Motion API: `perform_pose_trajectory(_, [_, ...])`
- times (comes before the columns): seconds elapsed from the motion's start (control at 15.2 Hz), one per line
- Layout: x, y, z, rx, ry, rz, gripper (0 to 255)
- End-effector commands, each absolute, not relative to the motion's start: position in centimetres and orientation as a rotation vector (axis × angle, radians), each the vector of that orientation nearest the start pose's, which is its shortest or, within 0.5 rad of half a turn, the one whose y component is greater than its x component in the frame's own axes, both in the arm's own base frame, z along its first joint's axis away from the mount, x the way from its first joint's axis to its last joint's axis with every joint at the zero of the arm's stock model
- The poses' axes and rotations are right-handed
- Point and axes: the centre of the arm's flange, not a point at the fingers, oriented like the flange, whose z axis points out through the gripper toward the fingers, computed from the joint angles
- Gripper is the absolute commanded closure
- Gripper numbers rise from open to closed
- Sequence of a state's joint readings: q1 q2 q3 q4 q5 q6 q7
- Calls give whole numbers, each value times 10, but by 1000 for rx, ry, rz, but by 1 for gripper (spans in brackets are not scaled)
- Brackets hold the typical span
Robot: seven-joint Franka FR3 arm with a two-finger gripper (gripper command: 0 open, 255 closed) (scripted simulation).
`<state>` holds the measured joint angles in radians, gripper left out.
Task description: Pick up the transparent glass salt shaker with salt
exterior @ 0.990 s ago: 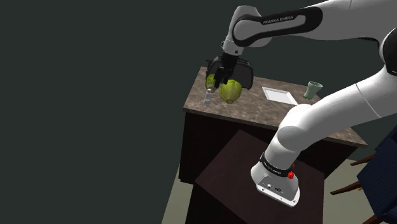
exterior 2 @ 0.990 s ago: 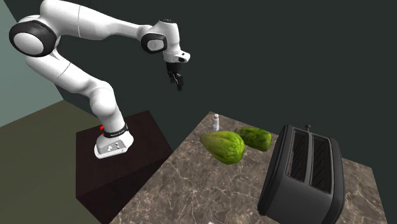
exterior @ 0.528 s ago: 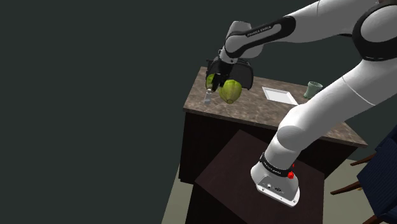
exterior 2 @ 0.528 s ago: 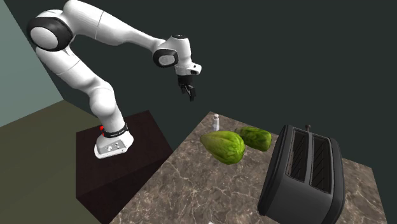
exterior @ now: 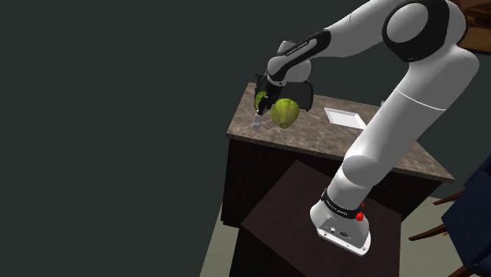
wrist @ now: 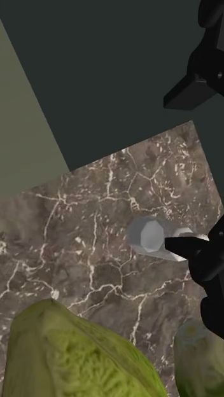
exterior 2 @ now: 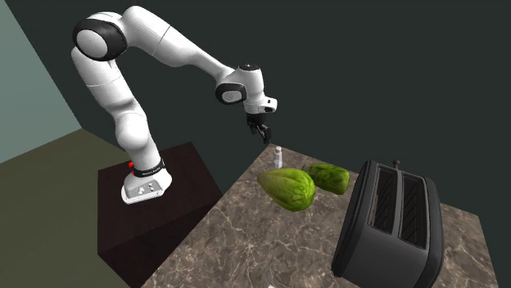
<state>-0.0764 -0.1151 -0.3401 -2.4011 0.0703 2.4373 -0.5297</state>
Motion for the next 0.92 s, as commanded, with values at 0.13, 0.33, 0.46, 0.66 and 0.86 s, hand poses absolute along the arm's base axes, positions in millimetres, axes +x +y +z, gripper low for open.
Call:
perform_pose_trajectory(0.13, [476,-234,344,-3130,-121,-309,0])
perform_pose_trajectory(0.33, [494,-257,327,-3137,-135,-339,0])
perform_pose_trajectory(0.46, [494,-257,316,-3137,-135,-339,0])
perform_pose_trajectory(0.66, [494,-257,300,-3137,-135,-339,0])
perform_pose_trajectory(0.86, [494,-257,287,-3137,-135,-339,0])
